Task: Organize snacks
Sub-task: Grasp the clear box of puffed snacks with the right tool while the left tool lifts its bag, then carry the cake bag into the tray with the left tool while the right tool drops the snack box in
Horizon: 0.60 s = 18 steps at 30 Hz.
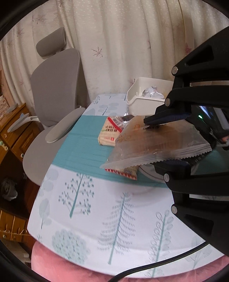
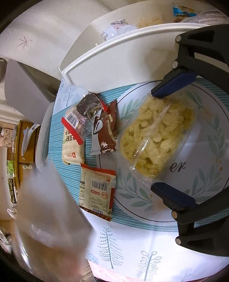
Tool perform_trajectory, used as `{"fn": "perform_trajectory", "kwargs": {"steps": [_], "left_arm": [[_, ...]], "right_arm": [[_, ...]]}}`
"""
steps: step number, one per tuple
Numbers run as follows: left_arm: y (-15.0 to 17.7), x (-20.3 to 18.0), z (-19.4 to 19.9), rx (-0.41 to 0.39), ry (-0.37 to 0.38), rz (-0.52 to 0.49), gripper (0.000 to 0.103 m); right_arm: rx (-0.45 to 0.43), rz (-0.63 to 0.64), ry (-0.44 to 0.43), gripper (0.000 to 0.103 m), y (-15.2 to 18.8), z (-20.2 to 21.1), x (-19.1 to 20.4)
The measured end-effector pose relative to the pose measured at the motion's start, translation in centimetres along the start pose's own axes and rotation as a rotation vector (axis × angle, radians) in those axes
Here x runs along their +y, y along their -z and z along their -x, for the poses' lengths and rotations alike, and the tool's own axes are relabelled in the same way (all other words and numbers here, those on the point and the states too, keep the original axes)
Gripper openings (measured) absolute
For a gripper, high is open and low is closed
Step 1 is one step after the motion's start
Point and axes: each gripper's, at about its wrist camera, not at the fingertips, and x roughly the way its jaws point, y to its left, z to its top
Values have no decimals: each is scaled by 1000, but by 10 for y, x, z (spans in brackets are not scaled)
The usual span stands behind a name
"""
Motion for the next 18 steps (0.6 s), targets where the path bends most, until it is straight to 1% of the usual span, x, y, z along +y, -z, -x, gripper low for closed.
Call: {"fn": "perform_trajectory", "kwargs": {"steps": [3, 4, 6, 11, 14, 18], "left_arm": [[6, 8, 11, -10, -2, 11, 33], [9, 10, 13, -13, -3, 15, 33], [13, 15, 19, -20, -11, 19, 33], [24, 24, 35, -38, -16, 25, 32], [33, 26, 43, -48, -21, 15, 32], [48, 26, 54, -62, -21, -4, 32]], "right_arm": [[-5, -5, -9, 94, -7, -3, -3], [-4, -4, -5, 89, -9, -5, -4], [-3, 2, 12, 88, -9, -5, -5], [22, 5, 7, 86, -2, -3, -11], [41, -8, -17, 85, -1, 0, -14], [78, -46, -78, 82, 14, 19, -9]]}}
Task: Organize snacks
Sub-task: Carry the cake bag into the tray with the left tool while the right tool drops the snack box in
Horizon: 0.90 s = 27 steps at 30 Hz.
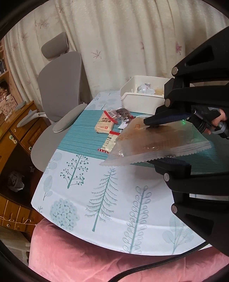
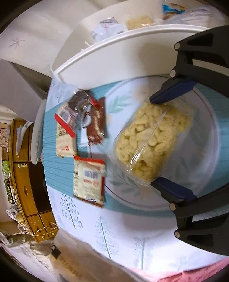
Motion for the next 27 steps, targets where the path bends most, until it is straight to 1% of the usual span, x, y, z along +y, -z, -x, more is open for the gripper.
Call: {"fn": "perform_trajectory", "kwargs": {"steps": [1, 5, 10, 15, 18, 22, 27], "left_arm": [[5, 0, 3, -3, 6, -5, 32], [23, -4, 16, -24, 22, -36, 32], [45, -10, 30, -44, 65, -61, 32], [64, -21, 42, -62, 111, -78, 32], [77, -31, 48, -65, 150, -88, 32], [92, -48, 48, -66, 174, -108, 32], [110, -73, 45, -82, 215, -109, 32]], "right_arm": [[6, -6, -12, 77, 4, 5, 2], [47, -50, -92, 76, 25, 24, 5], [127, -119, -195, 76, 54, 44, 3], [179, -148, -269, 75, 77, 69, 0], [170, -135, -292, 75, 86, 89, -5], [150, -144, -356, 75, 93, 116, -23], [87, -113, -403, 75, 95, 145, -52]]}}
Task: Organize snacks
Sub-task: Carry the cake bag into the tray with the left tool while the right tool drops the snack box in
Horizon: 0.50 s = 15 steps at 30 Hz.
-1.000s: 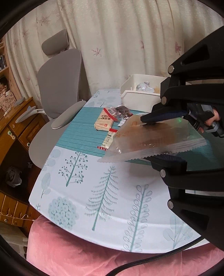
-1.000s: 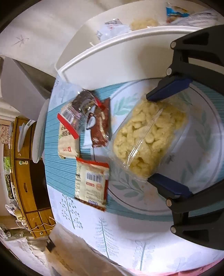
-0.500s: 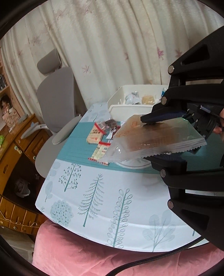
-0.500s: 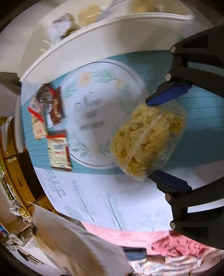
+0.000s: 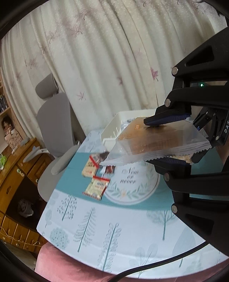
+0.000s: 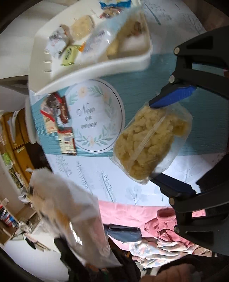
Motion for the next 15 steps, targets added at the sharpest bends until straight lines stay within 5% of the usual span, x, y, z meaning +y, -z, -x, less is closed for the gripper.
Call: {"fn": "perform_trajectory", "kwargs": {"steps": [15], "left_arm": [[43, -92, -67, -12, 60, -29, 32]], "right_arm": [[-134, 144, -44, 75, -10, 88, -74]]}}
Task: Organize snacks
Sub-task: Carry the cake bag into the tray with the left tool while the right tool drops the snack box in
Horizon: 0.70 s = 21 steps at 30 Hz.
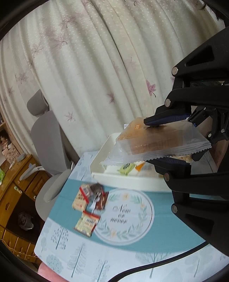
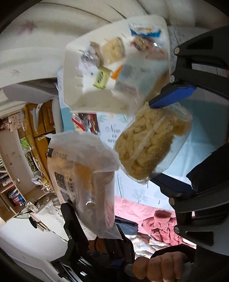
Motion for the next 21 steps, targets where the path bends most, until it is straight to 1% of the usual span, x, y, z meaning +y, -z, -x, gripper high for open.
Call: {"fn": "perform_trajectory", "kwargs": {"steps": [5, 11, 17, 18, 19, 21], "left_arm": [[9, -26, -30, -4, 2, -19, 32], [12, -48, -67, -4, 0, -37, 32], [14, -63, -100, 15, -26, -55, 33], [14, -64, -104, 21, -35, -51, 35], [14, -63, -108, 27, -47, -42, 42], [15, -62, -113, 31, -54, -27, 64]], "right_arm": [[-5, 17, 17, 76, -5, 15, -35], [-4, 11, 43, 76, -13, 25, -80], [-1, 0, 75, 76, -22, 29, -114], [-1, -4, 80, 77, -23, 28, -120], [3, -8, 83, 78, -24, 27, -123], [50, -28, 109, 79, -25, 20, -133]]}}
